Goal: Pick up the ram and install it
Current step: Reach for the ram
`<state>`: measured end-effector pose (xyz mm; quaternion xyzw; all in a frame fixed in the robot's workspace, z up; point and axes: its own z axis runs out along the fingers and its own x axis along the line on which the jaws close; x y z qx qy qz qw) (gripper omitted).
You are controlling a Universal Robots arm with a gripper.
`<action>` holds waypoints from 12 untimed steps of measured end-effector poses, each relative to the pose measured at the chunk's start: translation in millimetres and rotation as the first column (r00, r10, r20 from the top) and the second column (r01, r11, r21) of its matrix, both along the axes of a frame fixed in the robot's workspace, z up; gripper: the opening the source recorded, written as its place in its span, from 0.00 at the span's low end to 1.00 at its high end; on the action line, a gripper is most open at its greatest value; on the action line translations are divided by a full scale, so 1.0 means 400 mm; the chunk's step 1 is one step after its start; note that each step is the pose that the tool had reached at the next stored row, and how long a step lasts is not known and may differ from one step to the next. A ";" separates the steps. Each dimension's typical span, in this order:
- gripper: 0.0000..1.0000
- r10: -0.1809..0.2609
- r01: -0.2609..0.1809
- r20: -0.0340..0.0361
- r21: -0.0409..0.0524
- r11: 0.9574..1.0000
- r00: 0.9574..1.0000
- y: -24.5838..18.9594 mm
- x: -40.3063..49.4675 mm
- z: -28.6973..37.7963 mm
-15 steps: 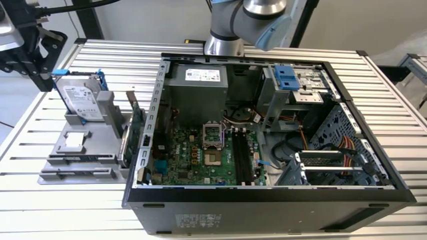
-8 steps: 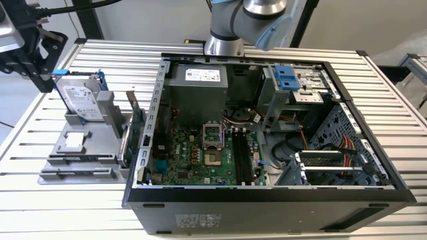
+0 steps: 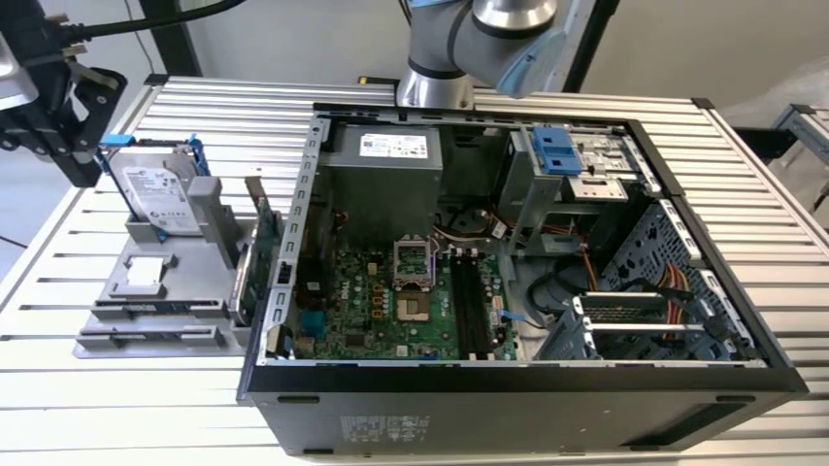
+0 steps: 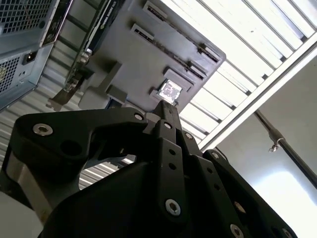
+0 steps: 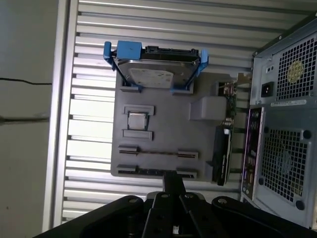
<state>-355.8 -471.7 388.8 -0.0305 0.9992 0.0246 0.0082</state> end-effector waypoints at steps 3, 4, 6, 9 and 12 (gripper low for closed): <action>0.00 -0.010 0.010 0.000 0.000 1.000 1.000 -0.006 -0.001 -0.001; 0.00 -0.014 0.014 0.000 0.000 1.000 1.000 -0.008 -0.001 -0.001; 0.00 -0.021 0.021 0.000 0.000 1.000 1.000 -0.011 -0.002 -0.002; 0.00 -0.030 0.030 0.000 0.000 1.000 1.000 -0.016 -0.004 -0.002; 0.00 -0.035 0.035 0.000 0.000 0.999 0.999 -0.022 -0.008 -0.003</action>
